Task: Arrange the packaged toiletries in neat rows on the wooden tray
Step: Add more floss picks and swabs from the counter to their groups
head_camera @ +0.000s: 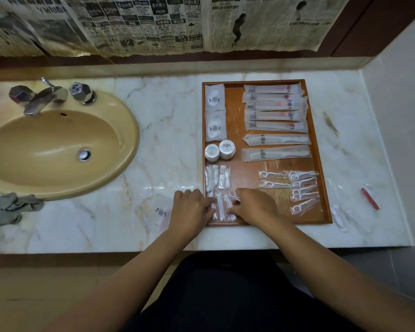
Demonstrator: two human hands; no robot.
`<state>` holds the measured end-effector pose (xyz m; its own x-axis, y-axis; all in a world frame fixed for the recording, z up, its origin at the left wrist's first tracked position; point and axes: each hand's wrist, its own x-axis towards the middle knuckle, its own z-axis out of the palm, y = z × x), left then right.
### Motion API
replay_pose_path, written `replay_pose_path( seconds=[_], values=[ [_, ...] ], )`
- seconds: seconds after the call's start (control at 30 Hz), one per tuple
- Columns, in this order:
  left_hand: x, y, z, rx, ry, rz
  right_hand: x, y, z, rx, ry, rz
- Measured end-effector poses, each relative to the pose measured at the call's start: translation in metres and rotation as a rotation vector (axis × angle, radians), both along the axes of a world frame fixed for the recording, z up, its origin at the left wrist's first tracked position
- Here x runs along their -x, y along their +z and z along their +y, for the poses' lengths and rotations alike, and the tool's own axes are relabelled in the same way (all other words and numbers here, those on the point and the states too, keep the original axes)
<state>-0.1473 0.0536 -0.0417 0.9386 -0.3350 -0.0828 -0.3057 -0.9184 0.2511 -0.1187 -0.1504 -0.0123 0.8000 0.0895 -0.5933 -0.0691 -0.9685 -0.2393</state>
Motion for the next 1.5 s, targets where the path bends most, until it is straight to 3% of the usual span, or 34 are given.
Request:
replay_pose_path(
  seconds=[0.17, 0.4, 0.6, 0.7, 0.83, 0.97, 1.23, 1.5],
  values=[
    [0.0, -0.005, 0.001, 0.022, -0.151, -0.124, 0.006, -0.005, 0.006, -0.022, -0.048, 0.021],
    [0.0, -0.007, 0.002, 0.116, -0.109, -0.136, 0.007, 0.0, 0.009, -0.064, -0.133, 0.057],
    [-0.011, 0.003, -0.012, 0.203, -0.04, -0.093, 0.007, 0.013, -0.023, -0.26, -0.322, 0.056],
    [-0.024, 0.008, -0.029, 0.2, -0.093, -0.068, 0.013, 0.014, -0.055, -0.231, -0.275, -0.029],
    [-0.039, 0.007, -0.059, 0.196, -0.176, -0.074, 0.022, 0.009, -0.089, -0.041, -0.192, -0.186],
    [-0.056, 0.003, -0.09, 0.097, -0.33, -0.09, 0.028, -0.004, -0.112, -0.037, -0.156, -0.396],
    [-0.071, -0.003, -0.114, -0.106, -0.388, -0.029, 0.026, -0.023, -0.127, -0.006, -0.045, -0.446],
    [-0.062, -0.007, -0.117, -0.033, -0.349, -0.067, 0.04, -0.016, -0.135, -0.115, -0.006, -0.493]
  ],
)
